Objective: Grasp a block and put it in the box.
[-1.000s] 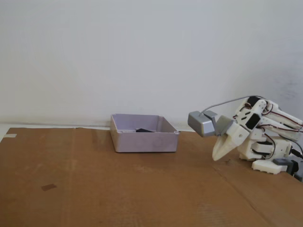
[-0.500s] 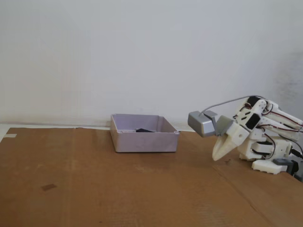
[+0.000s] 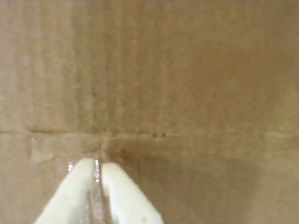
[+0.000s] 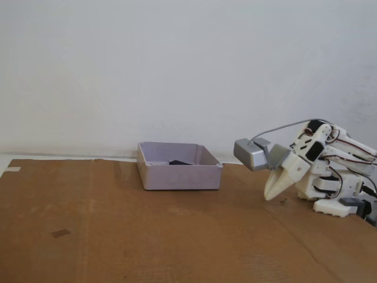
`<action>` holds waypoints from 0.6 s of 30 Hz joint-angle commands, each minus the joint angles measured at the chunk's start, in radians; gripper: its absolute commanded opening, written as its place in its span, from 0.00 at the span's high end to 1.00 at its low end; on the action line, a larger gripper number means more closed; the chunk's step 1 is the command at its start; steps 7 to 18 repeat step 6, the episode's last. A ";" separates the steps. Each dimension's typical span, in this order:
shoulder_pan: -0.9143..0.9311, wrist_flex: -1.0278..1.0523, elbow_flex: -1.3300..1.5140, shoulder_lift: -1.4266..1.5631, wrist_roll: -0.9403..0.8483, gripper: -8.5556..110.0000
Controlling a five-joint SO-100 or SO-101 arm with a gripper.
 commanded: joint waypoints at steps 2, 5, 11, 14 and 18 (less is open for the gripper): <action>-0.005 0.178 0.040 0.028 0.002 0.93; -0.005 0.178 0.040 0.028 0.002 0.93; -0.005 0.178 0.040 0.028 0.002 0.93; -0.005 0.178 0.040 0.028 0.002 0.93; -0.005 0.178 0.040 0.028 0.002 0.93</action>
